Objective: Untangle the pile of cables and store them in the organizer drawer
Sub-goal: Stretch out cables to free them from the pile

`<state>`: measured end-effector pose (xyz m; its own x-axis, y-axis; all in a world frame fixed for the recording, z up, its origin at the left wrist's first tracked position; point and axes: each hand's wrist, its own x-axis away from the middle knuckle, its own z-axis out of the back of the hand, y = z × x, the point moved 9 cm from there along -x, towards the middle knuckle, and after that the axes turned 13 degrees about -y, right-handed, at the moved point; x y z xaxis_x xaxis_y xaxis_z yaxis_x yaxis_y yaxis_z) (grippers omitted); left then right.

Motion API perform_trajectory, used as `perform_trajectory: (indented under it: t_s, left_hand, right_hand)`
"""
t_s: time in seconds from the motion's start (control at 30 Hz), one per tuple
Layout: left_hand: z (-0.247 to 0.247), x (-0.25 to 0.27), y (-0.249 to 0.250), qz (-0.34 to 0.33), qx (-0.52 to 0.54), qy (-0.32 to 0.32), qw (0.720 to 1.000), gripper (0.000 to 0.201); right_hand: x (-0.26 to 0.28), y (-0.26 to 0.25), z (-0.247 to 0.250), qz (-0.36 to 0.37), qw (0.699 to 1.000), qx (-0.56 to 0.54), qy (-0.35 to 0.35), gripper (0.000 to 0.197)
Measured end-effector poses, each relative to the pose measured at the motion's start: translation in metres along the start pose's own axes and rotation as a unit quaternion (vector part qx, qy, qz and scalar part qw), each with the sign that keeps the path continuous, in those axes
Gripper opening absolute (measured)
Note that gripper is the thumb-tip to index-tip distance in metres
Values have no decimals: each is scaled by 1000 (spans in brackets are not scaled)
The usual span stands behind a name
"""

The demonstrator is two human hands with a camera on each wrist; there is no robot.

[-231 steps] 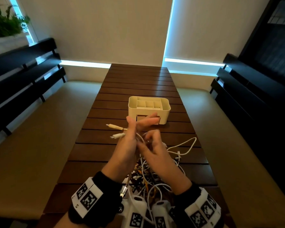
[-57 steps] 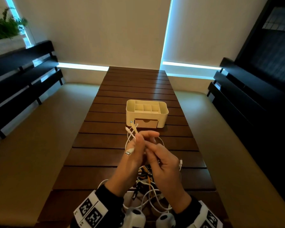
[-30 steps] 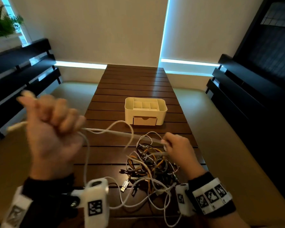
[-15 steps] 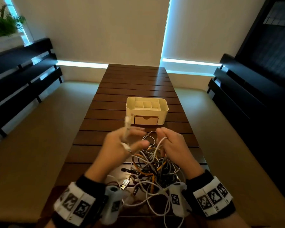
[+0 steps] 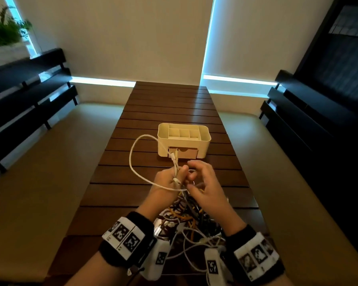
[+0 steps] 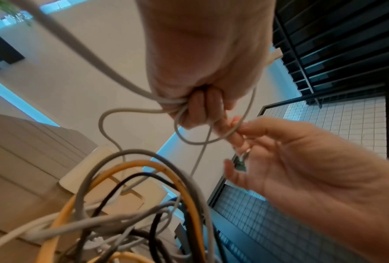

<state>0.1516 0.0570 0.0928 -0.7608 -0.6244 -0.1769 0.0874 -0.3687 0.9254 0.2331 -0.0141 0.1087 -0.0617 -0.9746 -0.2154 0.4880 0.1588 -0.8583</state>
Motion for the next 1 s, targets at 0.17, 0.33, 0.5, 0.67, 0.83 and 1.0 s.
perform_trajectory:
  t_s: [0.17,0.33,0.5,0.67,0.83,1.0]
  left_hand:
    - [17,4,-11,-1,64,57,996,50]
    - [34,7,33,-62,220,62,972,43]
    - [73,20,85,-141,338,85,927,42]
    - [103,35,116,-224,423,107,871,43]
    - [118,48,125,-287,473,97,827,53]
    - [122,47,118,-260,448,134,845,55]
  right_hand:
    - [12,10,-4,46,984,-4,174,55]
    - [4,56,-55,-31,996,83,20,50]
    - [-9,80,-38,-88,947,305,41,29]
    - [-23,87,-3,-158,920,356,52,25]
    - [-30,112,4,-258,890,372,-54,24]
    - [-20,93,-24,-229,921,95,-300,86]
